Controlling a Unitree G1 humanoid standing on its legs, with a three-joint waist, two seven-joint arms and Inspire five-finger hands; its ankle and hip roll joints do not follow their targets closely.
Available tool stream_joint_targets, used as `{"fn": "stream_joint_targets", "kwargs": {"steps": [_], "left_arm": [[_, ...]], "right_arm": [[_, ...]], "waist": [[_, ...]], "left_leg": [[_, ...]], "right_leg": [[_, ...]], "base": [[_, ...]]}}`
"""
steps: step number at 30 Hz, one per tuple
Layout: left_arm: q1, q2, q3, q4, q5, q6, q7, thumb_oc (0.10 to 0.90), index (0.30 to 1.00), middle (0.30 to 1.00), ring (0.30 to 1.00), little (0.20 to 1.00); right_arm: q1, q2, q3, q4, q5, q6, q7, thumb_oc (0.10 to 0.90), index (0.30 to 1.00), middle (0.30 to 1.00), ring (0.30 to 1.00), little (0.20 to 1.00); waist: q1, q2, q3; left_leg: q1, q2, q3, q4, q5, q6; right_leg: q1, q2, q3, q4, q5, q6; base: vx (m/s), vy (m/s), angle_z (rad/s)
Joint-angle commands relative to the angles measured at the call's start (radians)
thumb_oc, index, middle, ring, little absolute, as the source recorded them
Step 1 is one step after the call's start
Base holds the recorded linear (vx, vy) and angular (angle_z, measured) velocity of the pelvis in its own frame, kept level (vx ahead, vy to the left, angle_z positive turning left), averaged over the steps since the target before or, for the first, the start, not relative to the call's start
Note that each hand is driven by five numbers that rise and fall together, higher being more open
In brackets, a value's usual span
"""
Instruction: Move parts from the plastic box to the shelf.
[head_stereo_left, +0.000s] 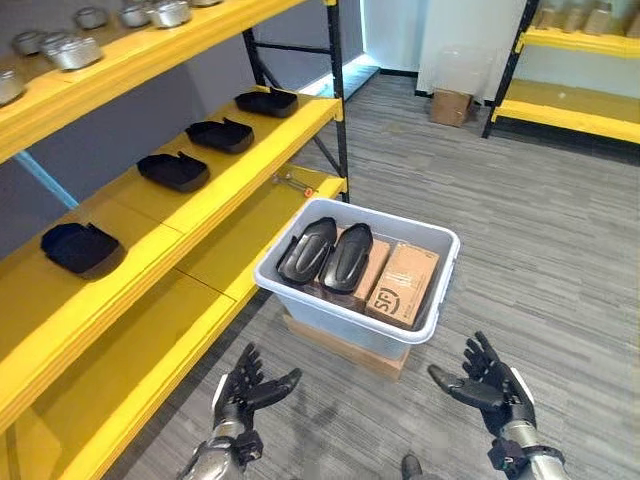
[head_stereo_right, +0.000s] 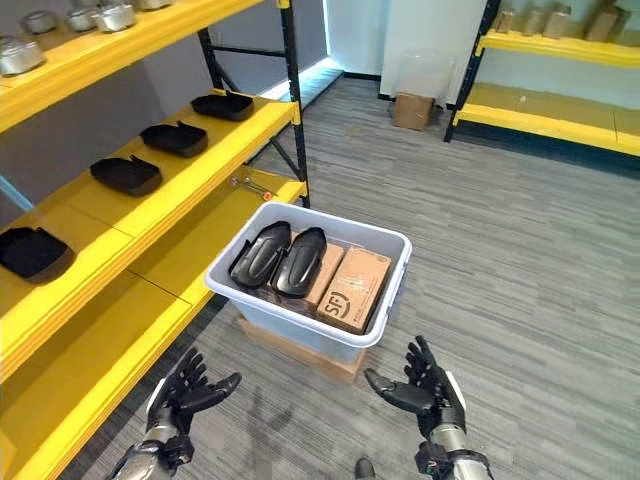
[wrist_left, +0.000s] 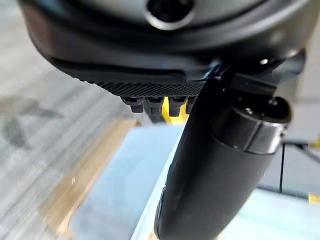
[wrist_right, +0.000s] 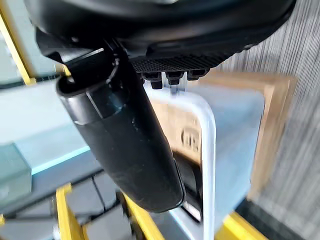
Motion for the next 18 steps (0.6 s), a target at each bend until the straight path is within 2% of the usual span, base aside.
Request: {"fn": "stream_joint_targets", "kwargs": {"steps": [1, 2, 4, 5, 6, 7, 8, 10, 12, 14, 15, 16, 17, 18], "left_arm": [[-0.094, 0.052, 0.062, -0.056, 0.005, -0.094, -0.010, 0.900, 1.000, 1.000, 1.000, 1.000], [-0.102, 0.051, 0.057, -0.054, -0.001, -0.093, -0.010, 0.900, 1.000, 1.000, 1.000, 1.000], [-0.116, 0.049, 0.048, -0.047, -0.013, -0.094, -0.015, 0.900, 1.000, 1.000, 1.000, 1.000], [-0.115, 0.047, 0.045, -0.045, -0.027, -0.093, -0.012, 0.900, 1.000, 1.000, 1.000, 1.000], [-0.114, 0.047, 0.047, -0.049, -0.036, -0.092, -0.012, 0.900, 1.000, 1.000, 1.000, 1.000], [-0.114, 0.047, 0.047, -0.049, -0.036, -0.092, -0.012, 0.900, 1.000, 1.000, 1.000, 1.000], [-0.106, 0.045, 0.054, -0.056, -0.043, -0.093, -0.009, 0.900, 1.000, 1.000, 1.000, 1.000], [-0.086, 0.045, 0.069, -0.070, -0.042, -0.096, 0.002, 0.900, 1.000, 1.000, 1.000, 1.000], [-0.080, 0.042, 0.085, -0.069, -0.045, -0.098, 0.012, 0.900, 1.000, 1.000, 1.000, 1.000], [-0.073, 0.039, 0.099, -0.066, -0.045, -0.101, 0.015, 0.900, 1.000, 1.000, 1.000, 1.000], [-0.075, 0.038, 0.103, -0.059, -0.047, -0.100, 0.015, 0.900, 1.000, 1.000, 1.000, 1.000], [-0.068, 0.031, 0.108, -0.056, -0.050, -0.099, 0.014, 0.900, 1.000, 1.000, 1.000, 1.000], [-0.068, 0.031, 0.107, -0.056, -0.050, -0.100, 0.014, 0.900, 1.000, 1.000, 1.000, 1.000], [-0.068, 0.028, 0.113, -0.045, -0.044, -0.097, 0.011, 0.900, 1.000, 1.000, 1.000, 1.000]], "right_arm": [[-0.064, 0.030, -0.072, -0.143, 0.031, -0.117, 0.019, 0.900, 1.000, 1.000, 1.000, 1.000], [-0.064, 0.029, -0.079, -0.134, 0.027, -0.120, 0.011, 0.900, 1.000, 1.000, 1.000, 1.000], [-0.073, 0.019, -0.089, -0.122, 0.015, -0.122, 0.001, 0.900, 1.000, 1.000, 1.000, 1.000], [-0.075, 0.016, -0.090, -0.118, 0.014, -0.122, -0.002, 0.900, 1.000, 1.000, 1.000, 1.000], [-0.084, 0.013, -0.088, -0.111, 0.009, -0.122, -0.005, 0.900, 1.000, 1.000, 1.000, 1.000], [-0.084, 0.013, -0.088, -0.111, 0.009, -0.122, -0.005, 0.900, 1.000, 1.000, 1.000, 1.000], [-0.101, 0.008, -0.082, -0.096, 0.002, -0.120, -0.007, 0.900, 1.000, 1.000, 1.000, 1.000], [-0.134, 0.001, -0.063, -0.072, -0.002, -0.118, -0.010, 0.900, 1.000, 1.000, 1.000, 1.000], [-0.172, -0.012, -0.044, -0.055, -0.012, -0.119, -0.015, 0.900, 1.000, 1.000, 1.000, 1.000], [-0.192, -0.018, -0.034, -0.048, -0.014, -0.116, -0.014, 0.900, 1.000, 1.000, 1.000, 1.000], [-0.195, -0.018, -0.032, -0.048, -0.007, -0.110, -0.010, 0.900, 1.000, 1.000, 1.000, 1.000], [-0.189, -0.012, -0.030, -0.043, 0.002, -0.100, 0.001, 0.900, 1.000, 1.000, 1.000, 1.000], [-0.188, -0.012, -0.030, -0.044, 0.002, -0.100, 0.001, 0.900, 1.000, 1.000, 1.000, 1.000], [-0.179, -0.008, -0.034, -0.051, -0.009, -0.089, 0.012, 0.900, 1.000, 1.000, 1.000, 1.000]], "waist": [[-0.001, -0.083, 0.047], [0.001, -0.088, 0.054], [0.022, -0.096, 0.077], [0.039, -0.106, 0.086], [0.060, -0.120, 0.091], [0.057, -0.120, 0.089], [0.080, -0.133, 0.089], [0.108, -0.144, 0.093], [0.154, -0.139, 0.101], [0.177, -0.128, 0.103], [0.179, -0.122, 0.105], [0.175, -0.114, 0.102], [0.179, -0.115, 0.104], [0.172, -0.107, 0.102]], "left_leg": [[0.105, 0.096, -0.048, 0.049, -0.010, -0.081], [0.096, 0.101, -0.066, 0.091, -0.017, -0.077], [0.055, 0.084, -0.146, 0.181, -0.010, -0.073], [0.016, 0.042, -0.226, 0.225, -0.022, -0.056], [-0.045, -0.027, -0.316, 0.226, -0.044, -0.012], [-0.050, -0.028, -0.319, 0.229, -0.046, -0.010], [-0.091, -0.084, -0.417, 0.203, -0.087, 0.014], [-0.140, -0.058, -0.511, 0.141, -0.035, 0.009], [-0.184, -0.071, -0.664, 0.057, 0.023, -0.002], [-0.198, -0.079, -0.765, 0.003, 0.043, -0.021], [-0.195, -0.075, -0.769, -0.004, 0.049, -0.030], [-0.177, -0.064, -0.744, -0.007, 0.049, -0.030], [-0.173, -0.063, -0.740, -0.007, 0.048, -0.030], [-0.149, -0.057, -0.680, 0.006, 0.034, -0.024]], "right_leg": [[-0.024, 0.018, 0.013, 0.003, -0.002, -0.016], [-0.018, 0.028, 0.024, 0.004, -0.012, -0.024], [0.000, 0.037, 0.037, 0.000, -0.019, -0.040], [0.006, 0.035, 0.043, 0.000, -0.019, -0.047], [-0.005, 0.026, 0.053, -0.001, -0.003, -0.053], [-0.006, 0.024, 0.050, -0.001, -0.004, -0.051], [-0.009, 0.018, 0.073, 0.004, -0.002, -0.048], [0.005, 0.017, 0.126, 0.005, -0.004, -0.040], [0.012, 0.026, 0.178, 0.004, -0.007, -0.038], [0.018, 0.045, 0.239, 0.007, -0.018, -0.035], [0.026, 0.051, 0.263, 0.011, -0.029, -0.035], [0.035, 0.054, 0.274, 0.019, -0.044, -0.034], [0.037, 0.054, 0.278, 0.020, -0.044, -0.034], [0.062, 0.038, 0.290, 0.036, -0.059, -0.025]], "base": [[0.11, -0.264, -0.17], [0.08, -0.177, -0.13], [0.04, -0.146, -0.27], [-0.03, -0.102, -0.45], [-0.04, -0.050, -0.42], [-0.03, -0.012, -0.41], [0.11, 0.000, -0.52], [0.20, 0.060, -0.57], [0.17, 0.117, -0.54], [0.16, 0.147, -0.78], [0.16, 0.228, -0.98], [0.10, 0.175, -1.11], [0.17, 0.322, -1.11], [0.17, 0.347, -0.90]]}}
